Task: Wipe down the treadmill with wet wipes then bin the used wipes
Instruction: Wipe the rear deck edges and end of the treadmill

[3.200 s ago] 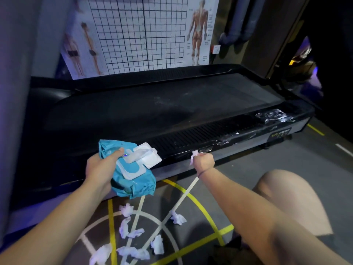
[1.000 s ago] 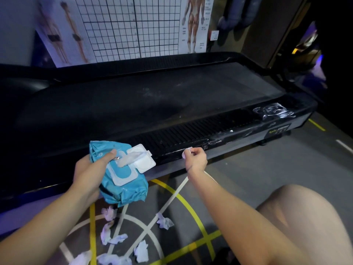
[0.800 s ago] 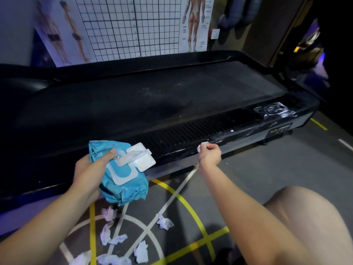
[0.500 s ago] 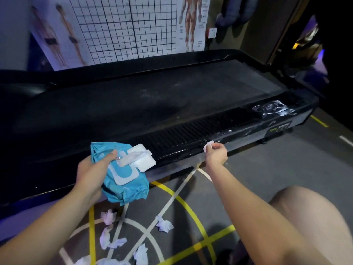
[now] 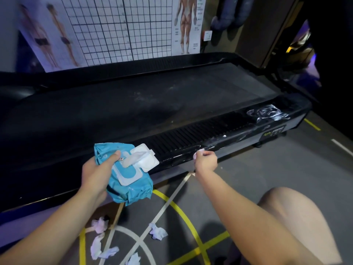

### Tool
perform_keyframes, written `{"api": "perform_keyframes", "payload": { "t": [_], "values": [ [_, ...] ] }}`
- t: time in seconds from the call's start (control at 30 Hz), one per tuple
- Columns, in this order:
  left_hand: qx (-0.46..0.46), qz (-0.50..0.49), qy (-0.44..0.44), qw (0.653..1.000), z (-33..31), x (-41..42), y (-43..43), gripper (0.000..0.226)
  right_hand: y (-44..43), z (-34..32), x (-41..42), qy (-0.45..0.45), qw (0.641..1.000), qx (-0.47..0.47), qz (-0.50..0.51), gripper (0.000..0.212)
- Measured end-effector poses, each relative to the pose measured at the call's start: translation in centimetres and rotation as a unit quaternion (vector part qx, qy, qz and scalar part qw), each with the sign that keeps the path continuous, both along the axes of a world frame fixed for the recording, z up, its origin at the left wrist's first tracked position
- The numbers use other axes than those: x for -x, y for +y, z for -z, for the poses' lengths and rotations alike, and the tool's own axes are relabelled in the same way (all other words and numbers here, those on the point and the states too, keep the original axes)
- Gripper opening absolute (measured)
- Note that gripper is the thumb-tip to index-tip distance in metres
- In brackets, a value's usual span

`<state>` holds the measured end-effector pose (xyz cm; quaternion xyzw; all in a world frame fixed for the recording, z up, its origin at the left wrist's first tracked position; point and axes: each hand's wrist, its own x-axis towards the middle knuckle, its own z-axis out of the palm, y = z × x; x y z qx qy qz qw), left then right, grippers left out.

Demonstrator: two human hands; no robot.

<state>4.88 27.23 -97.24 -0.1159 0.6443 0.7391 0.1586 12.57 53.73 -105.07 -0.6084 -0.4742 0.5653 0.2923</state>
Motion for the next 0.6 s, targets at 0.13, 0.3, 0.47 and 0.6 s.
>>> {"api": "perform_keyframes", "payload": {
  "t": [0.13,0.3,0.47,0.6],
  "values": [
    [0.004,0.008,0.001,1.0,0.2,0.5,-0.7,0.016,3.0,-1.4,-0.5,-0.03,0.999,-0.028,0.021,0.007],
    [0.007,0.058,0.014,0.998,-1.0,0.7,-2.6,0.011,2.9,-3.3,-0.8,-0.15,0.974,-0.079,-0.149,0.009],
    [0.024,0.092,0.034,0.995,-1.8,1.5,-6.0,0.015,-0.3,-7.5,-4.6,-0.273,0.885,-0.157,-0.343,0.019],
    [0.01,0.082,0.034,0.996,-2.2,1.9,-8.6,0.014,-3.6,-8.3,-5.6,-0.308,0.865,-0.101,-0.383,0.011]
  ]
}}
